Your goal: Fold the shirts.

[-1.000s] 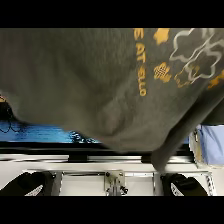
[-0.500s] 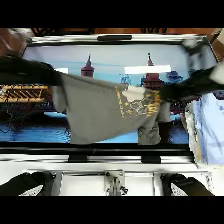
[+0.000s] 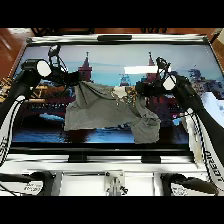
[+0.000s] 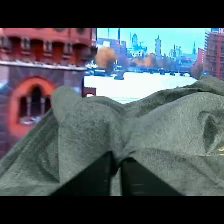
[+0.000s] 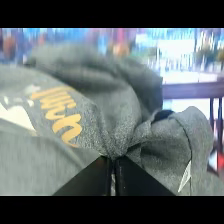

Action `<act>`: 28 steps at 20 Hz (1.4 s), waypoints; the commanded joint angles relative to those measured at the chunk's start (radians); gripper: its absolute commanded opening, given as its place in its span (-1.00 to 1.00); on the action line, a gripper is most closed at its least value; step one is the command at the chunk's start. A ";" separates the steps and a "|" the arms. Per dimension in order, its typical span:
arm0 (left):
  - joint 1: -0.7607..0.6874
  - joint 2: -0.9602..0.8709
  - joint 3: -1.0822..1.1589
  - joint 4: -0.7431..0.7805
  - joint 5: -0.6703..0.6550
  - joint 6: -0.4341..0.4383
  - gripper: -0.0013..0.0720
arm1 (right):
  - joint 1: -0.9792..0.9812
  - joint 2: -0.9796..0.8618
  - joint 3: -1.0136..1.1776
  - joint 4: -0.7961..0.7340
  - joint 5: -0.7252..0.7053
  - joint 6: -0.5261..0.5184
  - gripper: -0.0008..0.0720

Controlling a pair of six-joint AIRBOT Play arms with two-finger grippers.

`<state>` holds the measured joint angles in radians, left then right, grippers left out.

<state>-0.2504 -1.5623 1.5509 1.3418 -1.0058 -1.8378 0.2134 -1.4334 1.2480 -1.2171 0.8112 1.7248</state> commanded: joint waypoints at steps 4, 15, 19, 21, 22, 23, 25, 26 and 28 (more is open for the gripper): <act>0.125 -0.045 0.079 -0.080 -0.230 0.137 0.95 | -0.035 0.020 0.050 -0.084 0.115 -0.165 0.68; 0.394 0.103 -0.424 -0.170 -0.524 0.294 0.77 | -0.483 0.087 -0.051 0.020 0.789 -0.304 0.68; 0.428 0.110 -0.577 -0.203 -0.403 0.375 0.81 | -0.480 0.087 -0.074 0.122 0.745 -0.338 0.68; 0.432 0.109 -0.616 -0.245 -0.348 0.408 0.80 | -0.465 0.087 -0.074 0.154 0.736 -0.358 0.68; 0.430 0.107 -0.632 -0.273 -0.311 0.422 0.80 | -0.450 0.087 -0.074 0.153 0.729 -0.358 0.68; 0.426 0.103 -0.648 -0.300 -0.267 0.435 0.80 | -0.435 0.087 -0.074 0.154 0.723 -0.362 0.68; 0.410 0.089 -0.661 -0.323 -0.209 0.439 0.79 | -0.401 0.087 -0.074 0.154 0.716 -0.376 0.68; 0.402 0.078 -0.661 -0.327 -0.195 0.439 0.79 | -0.386 0.087 -0.074 0.153 0.716 -0.381 0.68; 0.377 0.060 -0.661 -0.349 -0.162 0.439 0.75 | -0.367 0.087 -0.074 0.153 0.718 -0.388 0.68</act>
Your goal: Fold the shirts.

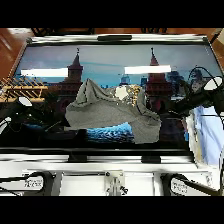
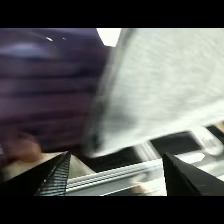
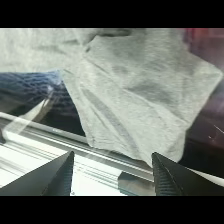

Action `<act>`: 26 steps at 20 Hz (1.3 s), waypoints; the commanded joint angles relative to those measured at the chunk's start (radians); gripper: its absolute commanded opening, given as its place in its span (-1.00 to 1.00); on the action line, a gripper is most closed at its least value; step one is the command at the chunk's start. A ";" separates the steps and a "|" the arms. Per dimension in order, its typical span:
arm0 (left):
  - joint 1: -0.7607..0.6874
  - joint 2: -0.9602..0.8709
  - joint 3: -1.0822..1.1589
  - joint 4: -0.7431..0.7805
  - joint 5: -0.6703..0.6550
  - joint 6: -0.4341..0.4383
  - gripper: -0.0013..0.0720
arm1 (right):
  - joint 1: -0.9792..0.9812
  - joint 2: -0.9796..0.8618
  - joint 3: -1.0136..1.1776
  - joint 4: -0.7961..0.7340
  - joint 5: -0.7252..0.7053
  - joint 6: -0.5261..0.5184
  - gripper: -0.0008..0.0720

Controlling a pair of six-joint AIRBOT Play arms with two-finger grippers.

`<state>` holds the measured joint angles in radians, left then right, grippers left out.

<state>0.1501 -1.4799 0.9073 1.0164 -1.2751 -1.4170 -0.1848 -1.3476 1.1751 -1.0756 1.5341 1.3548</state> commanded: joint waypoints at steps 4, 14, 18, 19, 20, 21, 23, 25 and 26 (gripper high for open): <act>-0.054 -0.024 -0.016 -0.060 0.172 0.010 -0.64 | 0.030 0.001 -0.001 -0.091 0.011 -0.016 0.68; -0.038 0.078 -0.013 -0.045 0.137 0.048 -0.88 | 0.130 -0.029 -0.114 -0.335 -0.306 -0.152 0.78; -0.038 0.103 -0.013 -0.045 0.137 0.048 -0.88 | 0.192 -0.088 -0.114 -0.312 -0.420 -0.187 0.78; -0.038 0.104 -0.013 -0.045 0.137 0.047 -0.88 | 0.207 -0.105 -0.114 -0.313 -0.430 -0.194 0.78; -0.038 0.105 -0.013 -0.045 0.137 0.048 -0.87 | 0.219 -0.117 -0.114 -0.313 -0.439 -0.201 0.77; -0.038 0.106 -0.013 -0.045 0.138 0.048 -0.87 | 0.230 -0.126 -0.114 -0.314 -0.451 -0.202 0.61; -0.038 0.108 -0.002 -0.045 0.136 0.048 -0.87 | 0.239 -0.127 -0.105 -0.322 -0.451 -0.194 -0.81; -0.039 0.117 0.061 -0.037 0.103 0.083 -0.88 | 0.238 -0.108 -0.066 -0.322 -0.391 -0.190 -0.77; -0.039 0.135 0.124 -0.019 0.080 0.085 -0.88 | 0.238 -0.076 -0.040 -0.324 -0.377 -0.190 -0.77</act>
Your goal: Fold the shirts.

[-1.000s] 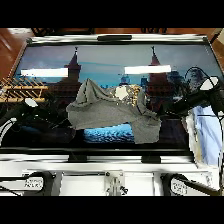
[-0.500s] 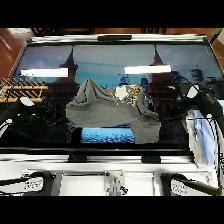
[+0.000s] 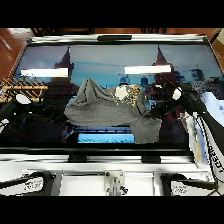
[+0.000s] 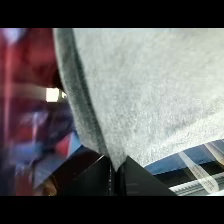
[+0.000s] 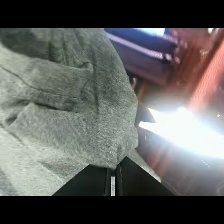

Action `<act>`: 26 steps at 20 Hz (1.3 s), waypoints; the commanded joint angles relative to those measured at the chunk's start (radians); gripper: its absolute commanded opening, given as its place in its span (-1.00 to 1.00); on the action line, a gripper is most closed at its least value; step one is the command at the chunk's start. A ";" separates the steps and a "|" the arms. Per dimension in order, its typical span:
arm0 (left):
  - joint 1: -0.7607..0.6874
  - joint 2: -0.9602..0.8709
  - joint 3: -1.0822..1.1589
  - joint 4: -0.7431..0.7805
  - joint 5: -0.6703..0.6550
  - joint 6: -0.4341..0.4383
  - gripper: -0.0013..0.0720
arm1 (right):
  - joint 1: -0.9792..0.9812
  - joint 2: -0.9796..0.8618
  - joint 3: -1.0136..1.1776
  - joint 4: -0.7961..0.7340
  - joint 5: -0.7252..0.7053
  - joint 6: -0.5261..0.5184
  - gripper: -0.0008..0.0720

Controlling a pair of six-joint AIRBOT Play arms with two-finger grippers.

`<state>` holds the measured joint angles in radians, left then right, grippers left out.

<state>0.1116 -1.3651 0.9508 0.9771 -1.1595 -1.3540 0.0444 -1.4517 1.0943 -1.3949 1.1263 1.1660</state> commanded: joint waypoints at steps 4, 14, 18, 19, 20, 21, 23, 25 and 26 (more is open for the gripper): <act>0.000 0.180 0.489 0.063 -0.082 0.017 -0.88 | 0.008 0.271 0.243 -0.002 0.011 0.045 -0.77; 0.001 0.668 1.108 0.207 0.168 -0.192 -0.88 | 0.008 0.929 0.567 -0.006 -0.372 0.271 -0.77; 0.001 0.748 1.022 0.360 -0.060 -0.214 -0.88 | 0.008 0.986 0.566 -0.145 -0.305 0.379 -0.77; 0.001 0.747 1.005 0.377 -0.104 -0.214 -0.88 | 0.008 0.976 0.566 -0.181 -0.256 0.385 -0.77; 0.001 0.742 0.984 0.391 -0.129 -0.208 -0.88 | 0.008 0.956 0.566 -0.212 -0.187 0.385 -0.77; 0.001 0.735 0.951 0.401 -0.142 -0.192 -0.88 | 0.008 0.930 0.566 -0.234 -0.116 0.385 -0.77; 0.001 0.716 0.854 0.413 -0.143 -0.164 -0.88 | 0.008 0.846 0.566 -0.276 0.051 0.363 -0.77; 0.001 0.678 0.700 0.415 -0.144 -0.157 -0.87 | 0.008 0.725 0.544 -0.327 0.212 0.357 -0.77; 0.001 0.651 0.620 0.415 -0.139 -0.153 -0.87 | 0.008 0.665 0.518 -0.327 0.266 0.357 -0.77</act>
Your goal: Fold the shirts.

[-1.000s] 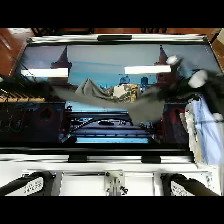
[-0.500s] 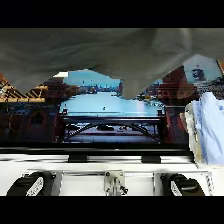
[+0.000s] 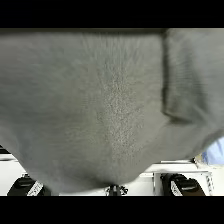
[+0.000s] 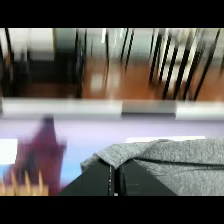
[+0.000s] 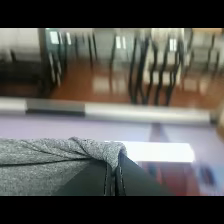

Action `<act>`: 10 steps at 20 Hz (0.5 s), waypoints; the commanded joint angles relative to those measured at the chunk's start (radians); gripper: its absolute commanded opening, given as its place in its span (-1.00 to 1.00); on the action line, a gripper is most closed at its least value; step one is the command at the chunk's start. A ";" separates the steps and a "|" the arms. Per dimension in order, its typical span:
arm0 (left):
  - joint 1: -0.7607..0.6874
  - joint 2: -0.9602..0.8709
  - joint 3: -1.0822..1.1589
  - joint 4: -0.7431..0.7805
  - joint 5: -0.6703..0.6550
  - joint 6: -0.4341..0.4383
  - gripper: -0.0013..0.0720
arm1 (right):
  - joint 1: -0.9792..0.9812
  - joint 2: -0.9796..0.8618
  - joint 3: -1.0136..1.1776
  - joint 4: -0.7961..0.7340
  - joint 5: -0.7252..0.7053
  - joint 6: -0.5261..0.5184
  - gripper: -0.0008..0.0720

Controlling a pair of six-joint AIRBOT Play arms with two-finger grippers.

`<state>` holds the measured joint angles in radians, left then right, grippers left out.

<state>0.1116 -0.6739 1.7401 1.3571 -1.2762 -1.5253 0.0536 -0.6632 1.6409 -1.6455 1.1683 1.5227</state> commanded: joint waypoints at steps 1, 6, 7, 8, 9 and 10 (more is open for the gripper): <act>0.001 -0.078 -0.258 0.034 0.000 0.040 -0.87 | -0.001 -0.192 -0.067 -0.064 0.270 -0.001 -0.77; 0.000 -0.399 -0.464 -0.005 0.158 0.051 -0.87 | -0.001 -0.525 -0.315 0.046 0.006 0.034 -0.77; 0.000 -0.480 -0.462 -0.051 0.204 0.050 -0.87 | -0.001 -0.610 -0.323 0.072 -0.092 0.034 -0.77; 0.000 -0.563 -0.462 -0.115 0.275 0.050 -0.87 | -0.001 -0.682 -0.316 0.095 -0.177 0.034 -0.77; 0.000 -0.631 -0.462 -0.179 0.348 0.050 -0.87 | -0.001 -0.745 -0.304 0.117 -0.272 0.034 -0.77; 0.000 -0.696 -0.462 -0.245 0.424 0.050 -0.87 | -0.001 -0.791 -0.294 0.130 -0.356 0.039 -0.77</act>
<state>0.1123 -1.1778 1.3064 1.2842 -1.0435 -1.4784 0.0521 -1.2858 1.3624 -1.5909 1.0679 1.5501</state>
